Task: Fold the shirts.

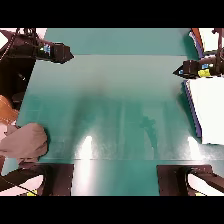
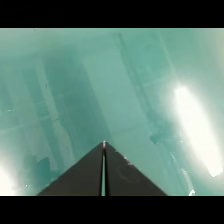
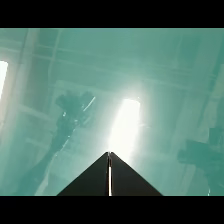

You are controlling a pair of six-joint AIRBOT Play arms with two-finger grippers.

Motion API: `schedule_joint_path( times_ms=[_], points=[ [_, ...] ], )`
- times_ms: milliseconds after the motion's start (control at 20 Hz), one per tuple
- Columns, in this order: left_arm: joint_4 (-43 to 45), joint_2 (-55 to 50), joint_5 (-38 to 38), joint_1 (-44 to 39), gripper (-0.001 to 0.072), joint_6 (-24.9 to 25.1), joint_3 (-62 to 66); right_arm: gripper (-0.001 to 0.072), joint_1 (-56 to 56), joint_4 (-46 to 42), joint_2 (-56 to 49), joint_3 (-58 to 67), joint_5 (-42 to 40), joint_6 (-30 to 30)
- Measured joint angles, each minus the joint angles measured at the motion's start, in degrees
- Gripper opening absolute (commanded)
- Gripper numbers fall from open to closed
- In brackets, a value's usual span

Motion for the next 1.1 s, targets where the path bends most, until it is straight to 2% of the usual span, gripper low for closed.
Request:
schedule_joint_path(
  times_ms=[350, 500, 650, 700, 750, 800, 850, 1100],
  points=[
    [0.00, 0.31, 1.05, 0.13, 0.0029, -0.28, 0.37, 0.0014, 0.00, 0.00, 0.00, 0.00, 1.03, 0.00],
    [4.83, 3.37, -4.48, 1.60, 0.0029, -0.48, 0.17, 0.0014, 0.00, 0.00, 0.00, 0.00, 1.29, 0.00],
    [13.44, 10.36, -11.58, 4.42, 0.0032, -1.70, -4.33, 0.0014, 0.00, 0.00, 0.00, 0.02, 1.92, 0.00],
    [16.37, 12.92, -13.90, 5.66, 0.0096, -2.05, -6.82, 0.0014, 0.00, 0.00, 0.00, 0.02, 1.95, 0.00],
    [18.88, 15.69, -16.33, 7.15, 0.0389, -2.36, -10.12, 0.0014, 0.00, 0.00, 0.00, 0.02, 1.99, 0.00],
    [21.24, 18.27, -18.45, 8.70, 0.0582, -2.71, -13.92, 0.0014, 0.00, 0.00, 0.00, 0.02, 2.12, 0.00],
    [22.93, 20.48, -19.98, 10.19, 0.0539, -3.10, -17.84, 0.0014, 0.00, 0.00, 0.00, 0.02, 2.16, 0.00],
    [27.56, 26.71, -21.07, 16.57, 0.0541, -4.50, -40.96, 0.0014, 0.02, 0.00, 0.00, 0.02, 2.29, 0.00]
  ],
)
